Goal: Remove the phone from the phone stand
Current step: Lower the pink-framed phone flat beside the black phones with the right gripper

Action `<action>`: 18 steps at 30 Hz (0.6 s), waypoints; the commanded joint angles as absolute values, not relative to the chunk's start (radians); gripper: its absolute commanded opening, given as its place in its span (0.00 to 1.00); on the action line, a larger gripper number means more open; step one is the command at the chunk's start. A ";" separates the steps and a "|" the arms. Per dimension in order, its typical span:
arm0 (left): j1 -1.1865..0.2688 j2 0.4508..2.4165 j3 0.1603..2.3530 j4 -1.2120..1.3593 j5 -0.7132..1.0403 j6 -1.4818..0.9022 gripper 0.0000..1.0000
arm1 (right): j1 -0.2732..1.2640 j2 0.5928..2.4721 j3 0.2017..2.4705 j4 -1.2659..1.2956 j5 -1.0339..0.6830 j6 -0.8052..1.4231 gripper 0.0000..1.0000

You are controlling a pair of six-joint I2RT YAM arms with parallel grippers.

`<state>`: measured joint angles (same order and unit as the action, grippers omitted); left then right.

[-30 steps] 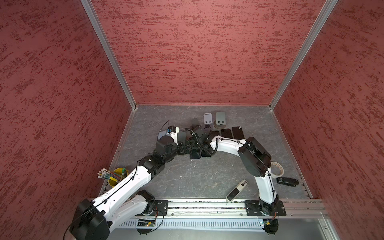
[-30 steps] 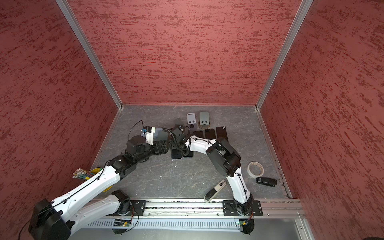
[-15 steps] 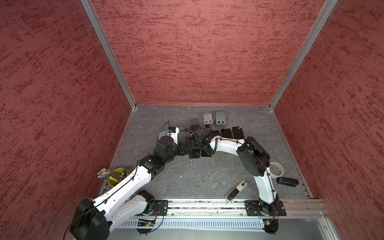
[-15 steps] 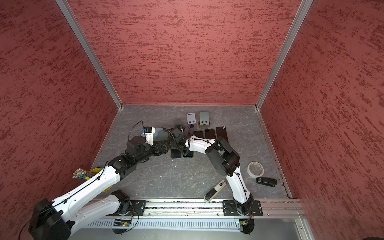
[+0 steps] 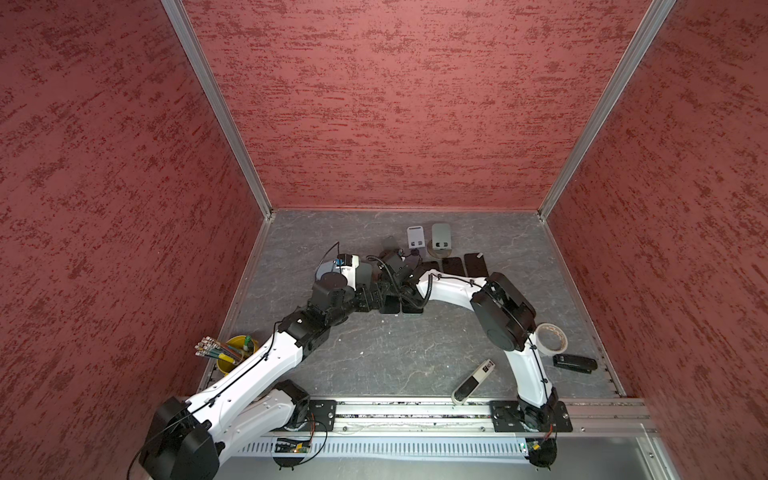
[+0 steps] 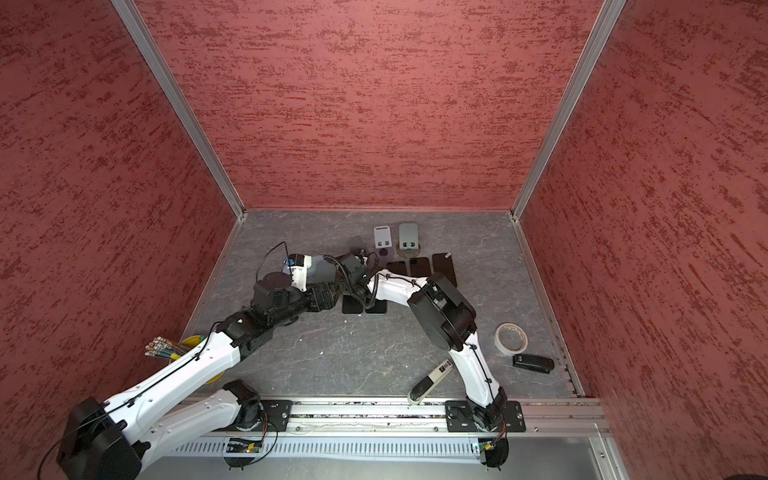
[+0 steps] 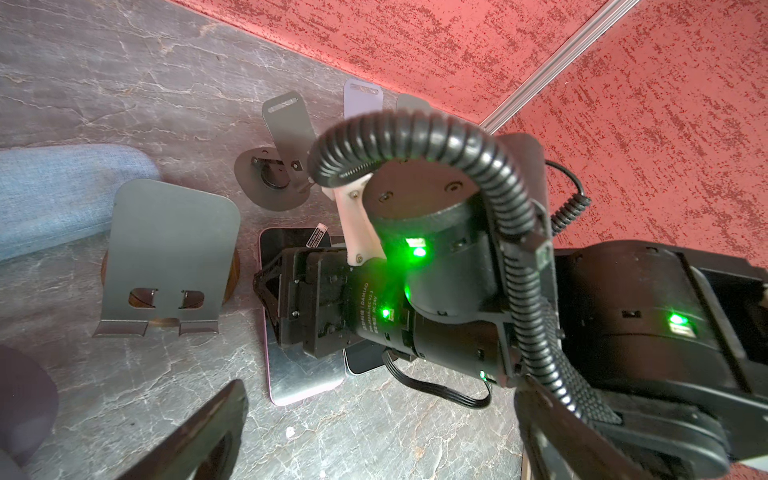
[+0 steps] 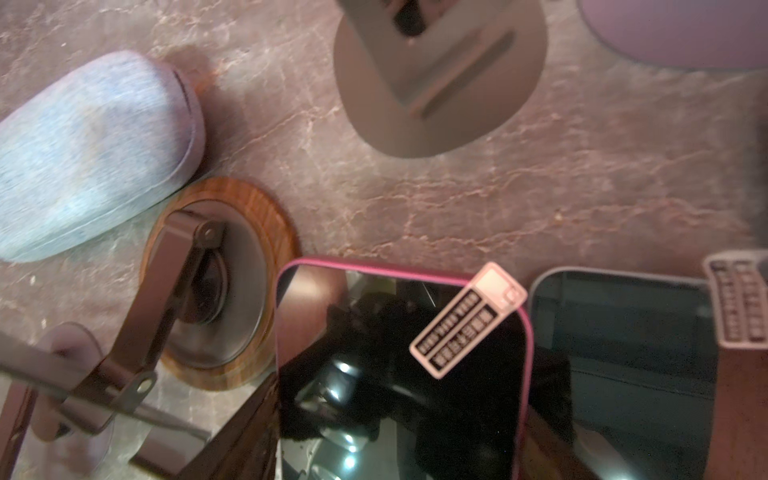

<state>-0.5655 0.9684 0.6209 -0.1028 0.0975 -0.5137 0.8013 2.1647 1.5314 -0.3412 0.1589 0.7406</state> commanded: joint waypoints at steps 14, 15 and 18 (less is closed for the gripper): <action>-0.538 0.898 0.581 -0.100 0.112 -0.474 1.00 | 0.801 2.239 1.608 -0.473 0.252 0.806 0.63; -0.537 0.894 0.576 -0.100 0.114 -0.477 1.00 | 0.801 2.242 1.613 -0.479 0.253 0.805 0.64; -0.535 0.882 0.567 -0.098 0.116 -0.478 1.00 | 0.801 2.249 1.624 -0.491 0.257 0.810 0.65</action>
<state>-0.5411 0.9012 0.5785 -0.1040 0.1059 -0.4919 0.8028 2.2108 1.6131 -0.4137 0.2161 0.7799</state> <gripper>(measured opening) 0.996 0.712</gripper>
